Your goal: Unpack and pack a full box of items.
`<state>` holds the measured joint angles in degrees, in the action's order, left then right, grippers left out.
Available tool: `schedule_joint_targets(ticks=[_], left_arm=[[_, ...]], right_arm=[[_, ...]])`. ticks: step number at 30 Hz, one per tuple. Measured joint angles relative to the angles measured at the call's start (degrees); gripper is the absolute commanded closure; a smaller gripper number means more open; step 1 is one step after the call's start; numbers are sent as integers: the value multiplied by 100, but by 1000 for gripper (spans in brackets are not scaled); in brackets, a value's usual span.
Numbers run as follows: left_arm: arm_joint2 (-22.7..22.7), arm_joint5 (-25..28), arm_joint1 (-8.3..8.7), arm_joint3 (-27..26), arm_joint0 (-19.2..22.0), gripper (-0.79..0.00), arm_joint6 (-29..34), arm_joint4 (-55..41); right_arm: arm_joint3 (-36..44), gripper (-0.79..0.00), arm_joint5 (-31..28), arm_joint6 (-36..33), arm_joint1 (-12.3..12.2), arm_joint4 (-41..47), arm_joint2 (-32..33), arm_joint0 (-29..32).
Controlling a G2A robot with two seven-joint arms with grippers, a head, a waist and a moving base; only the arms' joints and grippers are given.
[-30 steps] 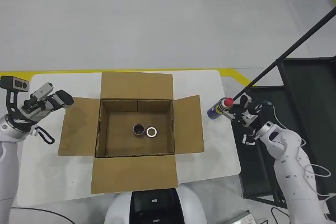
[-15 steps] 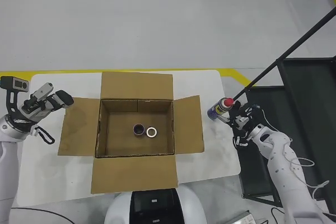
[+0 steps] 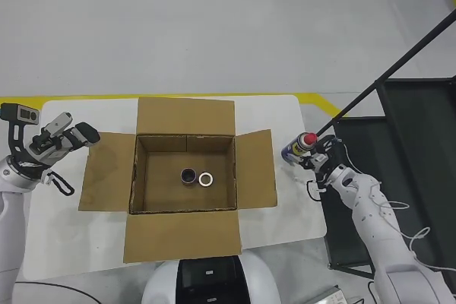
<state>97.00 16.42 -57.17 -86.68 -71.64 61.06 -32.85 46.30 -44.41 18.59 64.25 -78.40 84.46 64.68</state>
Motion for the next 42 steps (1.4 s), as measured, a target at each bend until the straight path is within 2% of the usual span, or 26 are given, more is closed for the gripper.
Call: schedule_joint_targets(ticks=[2, 3, 4, 5, 19, 26, 32, 37, 42], left_arm=[[0, 0, 0, 0, 0, -785, 0, 0], [0, 0, 0, 0, 0, -785, 0, 0], [0, 0, 0, 0, 0, -785, 0, 0], [0, 0, 0, 0, 0, -785, 0, 0], [0, 0, 0, 0, 0, -785, 0, 0], [0, 0, 0, 0, 0, -785, 0, 0], [0, 0, 0, 0, 0, -785, 0, 0], [0, 0, 0, 0, 0, -785, 0, 0], [0, 0, 0, 0, 0, -785, 0, 0]], right_arm=[[-95, -785, -40, 79, 4, 2, -44, -60], [-143, -431, -74, 131, 4, -3, -72, -92], [-175, -175, -94, 162, 4, -15, -90, -114], [-203, 0, -106, 191, 3, -29, -106, -133], [-497, 0, -185, 516, 2, -34, -324, -328], [-160, 0, -483, 848, -77, 22, -225, -211], [1135, 0, -654, 1147, -280, 8, 315, 388], [3026, 0, -495, 903, -417, 79, 951, 1189], [4921, 0, -351, 443, -451, 285, 1258, 1878]])
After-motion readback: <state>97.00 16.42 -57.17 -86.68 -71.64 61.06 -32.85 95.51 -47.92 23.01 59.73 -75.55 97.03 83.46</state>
